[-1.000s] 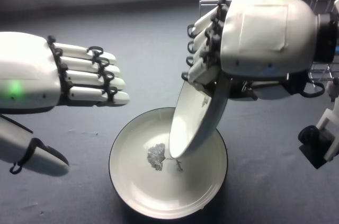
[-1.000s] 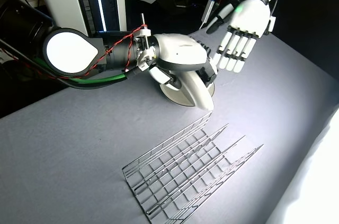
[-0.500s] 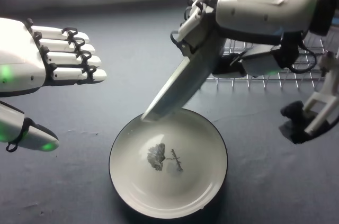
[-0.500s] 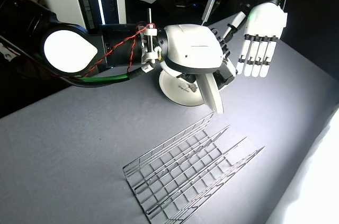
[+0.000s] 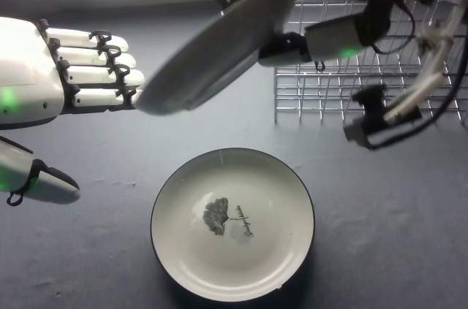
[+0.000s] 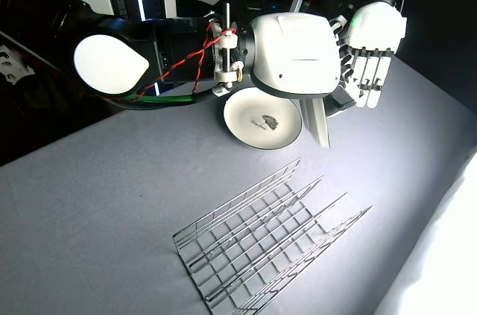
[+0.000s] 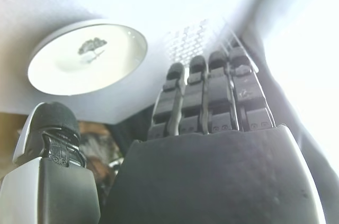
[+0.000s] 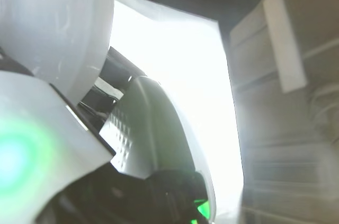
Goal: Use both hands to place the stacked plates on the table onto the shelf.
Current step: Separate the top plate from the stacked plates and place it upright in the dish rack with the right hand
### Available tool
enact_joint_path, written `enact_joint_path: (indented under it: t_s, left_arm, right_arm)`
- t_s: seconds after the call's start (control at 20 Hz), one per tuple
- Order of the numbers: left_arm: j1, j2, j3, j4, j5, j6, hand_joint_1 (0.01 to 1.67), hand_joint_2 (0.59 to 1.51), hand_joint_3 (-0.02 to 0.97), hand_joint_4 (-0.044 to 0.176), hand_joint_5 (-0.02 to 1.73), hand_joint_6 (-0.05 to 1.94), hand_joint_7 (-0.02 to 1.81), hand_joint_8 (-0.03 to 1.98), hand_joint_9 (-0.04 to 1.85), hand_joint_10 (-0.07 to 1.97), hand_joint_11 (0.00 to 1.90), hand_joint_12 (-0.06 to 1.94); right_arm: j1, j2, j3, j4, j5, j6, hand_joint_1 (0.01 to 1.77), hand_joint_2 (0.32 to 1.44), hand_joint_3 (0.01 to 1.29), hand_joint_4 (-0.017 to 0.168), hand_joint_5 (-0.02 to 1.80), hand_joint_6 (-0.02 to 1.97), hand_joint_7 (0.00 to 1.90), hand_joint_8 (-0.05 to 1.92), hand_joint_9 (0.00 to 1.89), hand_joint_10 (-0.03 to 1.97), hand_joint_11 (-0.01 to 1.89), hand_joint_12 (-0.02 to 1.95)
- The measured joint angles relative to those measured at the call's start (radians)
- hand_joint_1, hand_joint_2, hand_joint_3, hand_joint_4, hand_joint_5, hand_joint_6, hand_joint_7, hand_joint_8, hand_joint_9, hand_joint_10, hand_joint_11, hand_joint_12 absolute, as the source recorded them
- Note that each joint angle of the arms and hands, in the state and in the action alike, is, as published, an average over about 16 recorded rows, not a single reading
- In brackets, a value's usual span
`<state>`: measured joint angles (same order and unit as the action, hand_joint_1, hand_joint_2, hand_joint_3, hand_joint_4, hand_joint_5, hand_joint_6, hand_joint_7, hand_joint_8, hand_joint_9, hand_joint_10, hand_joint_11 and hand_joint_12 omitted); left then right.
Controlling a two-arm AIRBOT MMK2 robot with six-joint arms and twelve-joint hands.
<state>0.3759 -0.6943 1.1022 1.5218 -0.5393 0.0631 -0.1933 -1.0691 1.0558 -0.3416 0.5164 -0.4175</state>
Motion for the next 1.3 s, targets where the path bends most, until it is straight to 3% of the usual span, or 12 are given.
enact_joint_path:
  t_s: [0.35,0.65,0.95,1.3]
  left_arm:
    - [0.002,-0.006,0.010,-0.003,0.019,0.053,0.01,1.112,0.019,0.001,0.05,0.01,0.06,0.02,0.04,0.01,0.03,0.01]
    - [0.005,-0.018,0.029,-0.006,0.049,0.067,0.01,1.105,0.019,0.001,0.05,0.01,0.07,0.02,0.04,0.01,0.03,0.01]
    - [0.006,-0.027,0.046,-0.009,0.072,0.070,0.01,1.104,0.019,0.001,0.04,0.01,0.06,0.02,0.04,0.01,0.02,0.01]
    - [0.002,-0.033,0.053,-0.011,0.080,0.073,0.01,1.104,0.019,0.001,0.04,0.01,0.06,0.02,0.04,0.01,0.02,0.01]
  right_arm:
    - [0.047,-0.006,0.001,0.188,-0.102,0.020,1.34,0.98,0.01,-0.002,0.96,1.00,1.08,0.80,0.92,1.08,0.75,1.23]
    - [0.085,-0.003,0.022,0.297,-0.196,0.025,1.35,0.98,0.01,-0.002,0.94,1.02,1.08,0.78,0.92,1.09,0.75,1.23]
    - [0.116,0.001,0.061,0.344,-0.257,0.023,1.35,0.98,0.01,-0.002,0.94,1.01,1.08,0.76,0.92,1.08,0.74,1.23]
    - [0.139,0.022,0.098,0.350,-0.286,0.016,1.35,0.98,0.01,-0.002,0.94,1.01,1.09,0.75,0.93,1.06,0.75,1.23]
